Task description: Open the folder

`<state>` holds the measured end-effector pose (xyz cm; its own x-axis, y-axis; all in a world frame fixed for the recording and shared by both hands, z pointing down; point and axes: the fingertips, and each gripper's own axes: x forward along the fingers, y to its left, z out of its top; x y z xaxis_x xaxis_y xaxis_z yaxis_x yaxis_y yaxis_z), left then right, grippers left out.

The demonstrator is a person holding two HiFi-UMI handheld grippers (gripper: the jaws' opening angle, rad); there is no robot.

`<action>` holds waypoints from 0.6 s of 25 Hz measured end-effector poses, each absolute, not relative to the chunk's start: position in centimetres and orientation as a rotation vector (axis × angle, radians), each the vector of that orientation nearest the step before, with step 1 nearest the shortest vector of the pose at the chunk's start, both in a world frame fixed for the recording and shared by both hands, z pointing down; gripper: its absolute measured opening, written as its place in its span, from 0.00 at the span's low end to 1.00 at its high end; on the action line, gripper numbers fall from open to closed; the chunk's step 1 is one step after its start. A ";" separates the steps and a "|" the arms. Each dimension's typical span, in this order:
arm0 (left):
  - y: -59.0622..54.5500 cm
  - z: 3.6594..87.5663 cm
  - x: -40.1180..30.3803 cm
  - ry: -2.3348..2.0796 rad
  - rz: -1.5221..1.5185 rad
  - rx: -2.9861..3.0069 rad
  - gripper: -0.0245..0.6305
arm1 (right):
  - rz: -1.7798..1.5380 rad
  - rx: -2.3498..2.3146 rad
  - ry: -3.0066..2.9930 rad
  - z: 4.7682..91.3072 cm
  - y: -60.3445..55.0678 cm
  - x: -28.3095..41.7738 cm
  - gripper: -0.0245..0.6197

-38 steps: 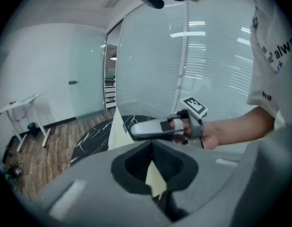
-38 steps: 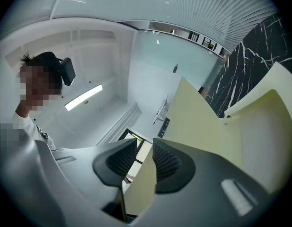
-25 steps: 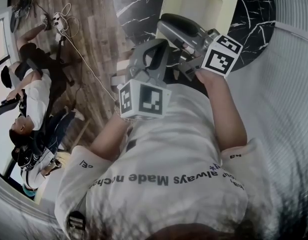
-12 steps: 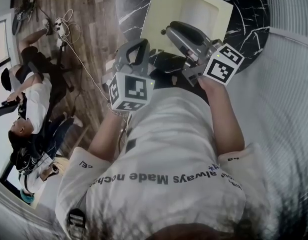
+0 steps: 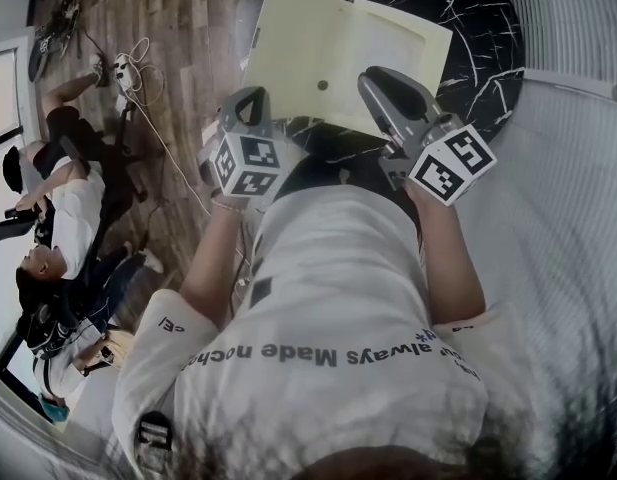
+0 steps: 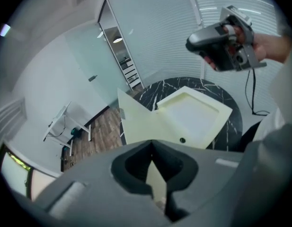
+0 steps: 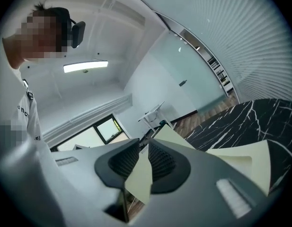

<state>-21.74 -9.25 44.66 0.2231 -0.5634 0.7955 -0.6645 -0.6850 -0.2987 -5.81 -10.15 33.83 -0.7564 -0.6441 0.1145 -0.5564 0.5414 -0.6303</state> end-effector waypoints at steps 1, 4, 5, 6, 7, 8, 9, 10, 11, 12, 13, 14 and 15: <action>-9.5 45.4 -22.4 -1.204 1.499 2.353 0.04 | -0.996 -1.052 2.640 33.5 -10.1 -5.5 0.13; -10.4 47.2 -25.0 -1.233 1.582 2.282 0.04 | -0.984 -1.090 2.617 32.4 -10.1 -4.7 0.11; -10.7 47.7 -25.9 -1.240 1.599 2.256 0.04 | -0.981 -1.101 2.612 32.2 -10.0 -4.4 0.10; -11.1 48.3 -26.7 -1.245 1.613 2.230 0.04 | -0.978 -1.111 2.609 32.0 -10.0 -4.2 0.10; -11.3 48.9 -27.5 -1.246 1.626 2.206 0.04 | -0.975 -1.119 2.606 31.8 -10.0 -3.9 0.10; -11.6 49.5 -28.1 -1.246 1.643 2.183 0.04 | -0.971 -1.125 2.604 31.6 -9.9 -3.7 0.10; -11.8 50.1 -28.7 -1.246 1.663 2.162 0.04 | -0.966 -1.129 2.603 31.4 -9.9 -3.5 0.10; -12.0 50.8 -29.2 -1.246 1.684 2.142 0.04 | -0.961 -1.133 2.602 31.2 -9.9 -3.4 0.10; -12.2 51.5 -29.7 -1.245 1.706 2.125 0.04 | -0.955 -1.136 2.600 30.9 -9.8 -3.2 0.10; -12.3 52.1 -30.2 -1.242 1.728 2.109 0.04 | -0.948 -1.138 2.599 30.6 -9.8 -3.1 0.10; -12.4 52.7 -30.6 -1.238 1.752 2.094 0.04 | -0.941 -1.141 2.599 30.4 -9.8 -3.0 0.10; -12.4 53.2 -31.0 -1.234 1.772 2.080 0.04 | -0.934 -1.143 2.600 30.1 -9.7 -2.9 0.10; -12.5 53.7 -31.3 -1.231 1.790 2.068 0.04 | -0.927 -1.145 2.601 29.9 -9.6 -2.8 0.10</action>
